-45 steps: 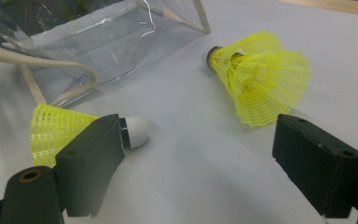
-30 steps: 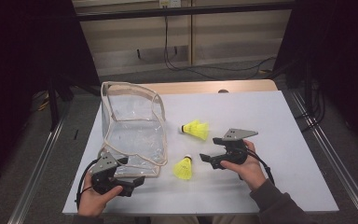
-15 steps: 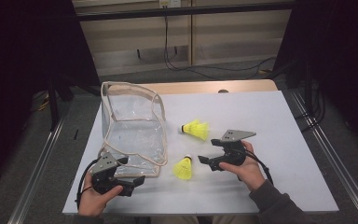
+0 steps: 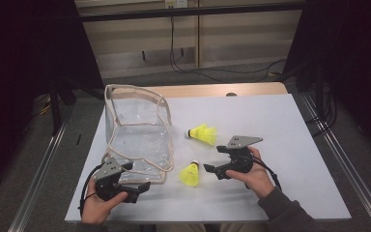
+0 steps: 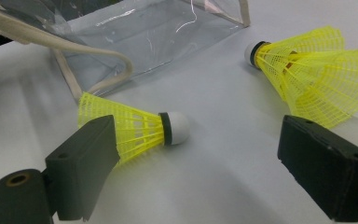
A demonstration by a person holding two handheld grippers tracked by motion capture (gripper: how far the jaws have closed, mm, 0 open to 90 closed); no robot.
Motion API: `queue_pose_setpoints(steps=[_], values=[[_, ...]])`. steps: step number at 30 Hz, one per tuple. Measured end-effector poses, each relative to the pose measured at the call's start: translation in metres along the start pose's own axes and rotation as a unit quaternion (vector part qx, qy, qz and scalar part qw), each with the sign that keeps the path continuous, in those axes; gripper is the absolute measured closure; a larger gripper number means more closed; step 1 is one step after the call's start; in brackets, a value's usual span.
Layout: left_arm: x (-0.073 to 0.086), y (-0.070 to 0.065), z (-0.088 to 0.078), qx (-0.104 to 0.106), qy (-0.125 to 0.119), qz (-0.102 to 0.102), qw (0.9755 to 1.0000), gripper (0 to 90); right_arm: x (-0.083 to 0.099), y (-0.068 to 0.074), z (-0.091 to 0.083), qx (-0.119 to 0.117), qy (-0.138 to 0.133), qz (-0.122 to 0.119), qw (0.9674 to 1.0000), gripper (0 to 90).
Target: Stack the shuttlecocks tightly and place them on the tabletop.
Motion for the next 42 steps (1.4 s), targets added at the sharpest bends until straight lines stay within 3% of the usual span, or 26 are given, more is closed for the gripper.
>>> queue_pose_setpoints(steps=[42], values=[[0.0,0.0,0.0,-0.001,0.0,0.0,1.0,3.8,0.001,0.023,0.012,-0.026,0.018,-0.025,0.9992,10.2]])
Point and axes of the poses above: each handheld gripper's, and its own axes: z roughly forward along the jaws, x roughly out of its underside, y roughly to its left, the point moved 5 cm from there along z, roughly forward along the jaws, and after that the axes turned 3 degrees about y, right-handed, at the moved point
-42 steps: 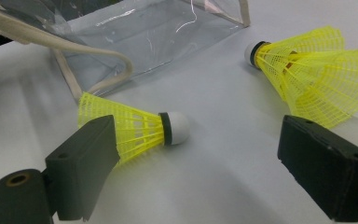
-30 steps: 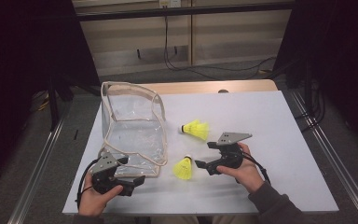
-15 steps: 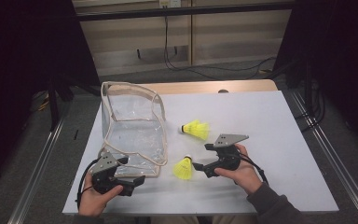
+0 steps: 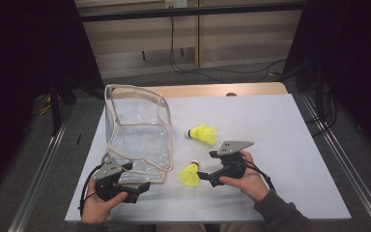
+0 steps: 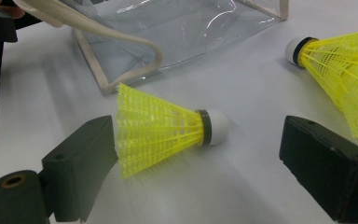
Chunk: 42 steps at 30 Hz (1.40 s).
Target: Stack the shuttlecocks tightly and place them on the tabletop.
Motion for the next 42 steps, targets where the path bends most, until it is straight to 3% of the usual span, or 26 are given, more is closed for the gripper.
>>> queue_pose_setpoints(steps=[14,27,36,42], values=[[0.0,0.0,0.0,-0.001,-0.001,0.0,1.0,3.8,0.0,0.009,0.008,-0.007,0.008,-0.01,0.9999,10.0],[0.0,0.0,0.0,-0.001,0.0,0.0,1.0,3.9,0.0,0.011,0.015,0.007,0.017,-0.02,0.9996,15.7],[0.0,0.0,0.0,-0.001,-0.002,-0.001,1.0,3.9,0.002,0.004,0.014,0.017,0.021,-0.014,0.9995,27.0],[0.0,0.0,0.0,0.0,-0.003,-0.002,1.0,3.9,0.001,-0.003,0.006,0.03,0.012,-0.006,0.9994,42.6]])
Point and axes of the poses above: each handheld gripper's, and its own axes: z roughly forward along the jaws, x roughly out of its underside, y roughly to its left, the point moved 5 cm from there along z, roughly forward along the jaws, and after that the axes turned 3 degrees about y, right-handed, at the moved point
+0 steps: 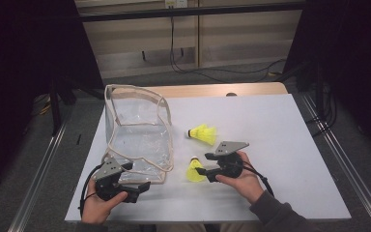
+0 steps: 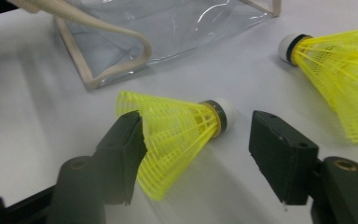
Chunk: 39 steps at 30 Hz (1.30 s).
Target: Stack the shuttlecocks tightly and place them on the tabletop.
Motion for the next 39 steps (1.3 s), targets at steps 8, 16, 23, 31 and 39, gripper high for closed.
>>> queue_pose_setpoints(steps=[8,16,23,31,39], values=[[0.0,0.0,0.0,0.001,-0.001,-0.001,1.0,4.0,0.005,-0.008,-0.002,0.008,0.007,0.004,0.9999,76.8],[0.0,0.0,0.0,0.001,-0.001,0.0,1.0,4.0,0.008,-0.015,-0.005,0.01,0.005,0.008,0.9999,90.0],[0.0,0.0,0.0,0.001,-0.001,0.0,1.0,4.0,0.007,-0.018,-0.011,0.008,-0.002,0.001,1.0,90.0],[0.0,0.0,0.0,0.001,-0.001,0.0,1.0,4.0,0.005,-0.023,-0.02,0.005,-0.013,-0.002,0.9999,90.0],[0.0,0.0,0.0,0.001,-0.001,0.0,1.0,4.0,0.005,-0.029,-0.027,0.005,-0.019,0.0,0.9998,90.0]])
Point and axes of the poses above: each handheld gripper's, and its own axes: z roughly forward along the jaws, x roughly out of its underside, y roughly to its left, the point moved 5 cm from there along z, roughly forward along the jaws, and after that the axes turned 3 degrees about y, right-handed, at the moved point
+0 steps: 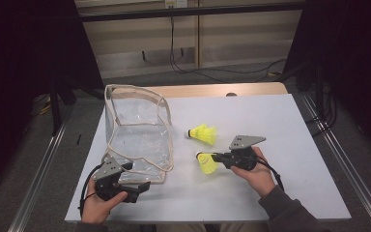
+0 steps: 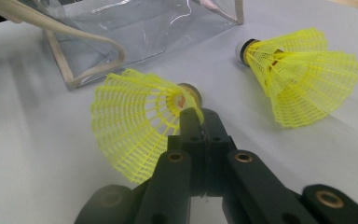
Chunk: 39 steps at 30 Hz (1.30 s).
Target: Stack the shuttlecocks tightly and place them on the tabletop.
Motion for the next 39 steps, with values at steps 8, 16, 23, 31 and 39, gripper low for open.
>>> queue_pose_setpoints(steps=[8,16,23,31,39], values=[[0.0,0.0,0.0,0.0,0.0,0.0,1.0,4.1,0.001,-0.006,-0.005,0.001,-0.002,-0.002,1.0,90.0],[0.0,0.0,0.0,-0.001,0.0,-0.001,1.0,4.1,0.002,-0.012,-0.012,0.006,-0.007,0.001,1.0,90.0],[0.0,0.0,0.0,-0.001,0.0,0.0,1.0,4.1,0.003,-0.018,-0.017,0.011,-0.011,0.005,0.9999,90.0],[0.0,0.0,0.0,-0.001,0.0,-0.001,1.0,4.1,0.003,-0.026,-0.023,0.019,-0.015,0.011,0.9997,90.0],[0.0,0.0,0.0,-0.001,0.001,-0.001,1.0,4.1,0.004,-0.032,-0.027,0.026,-0.015,0.011,0.9995,90.0]])
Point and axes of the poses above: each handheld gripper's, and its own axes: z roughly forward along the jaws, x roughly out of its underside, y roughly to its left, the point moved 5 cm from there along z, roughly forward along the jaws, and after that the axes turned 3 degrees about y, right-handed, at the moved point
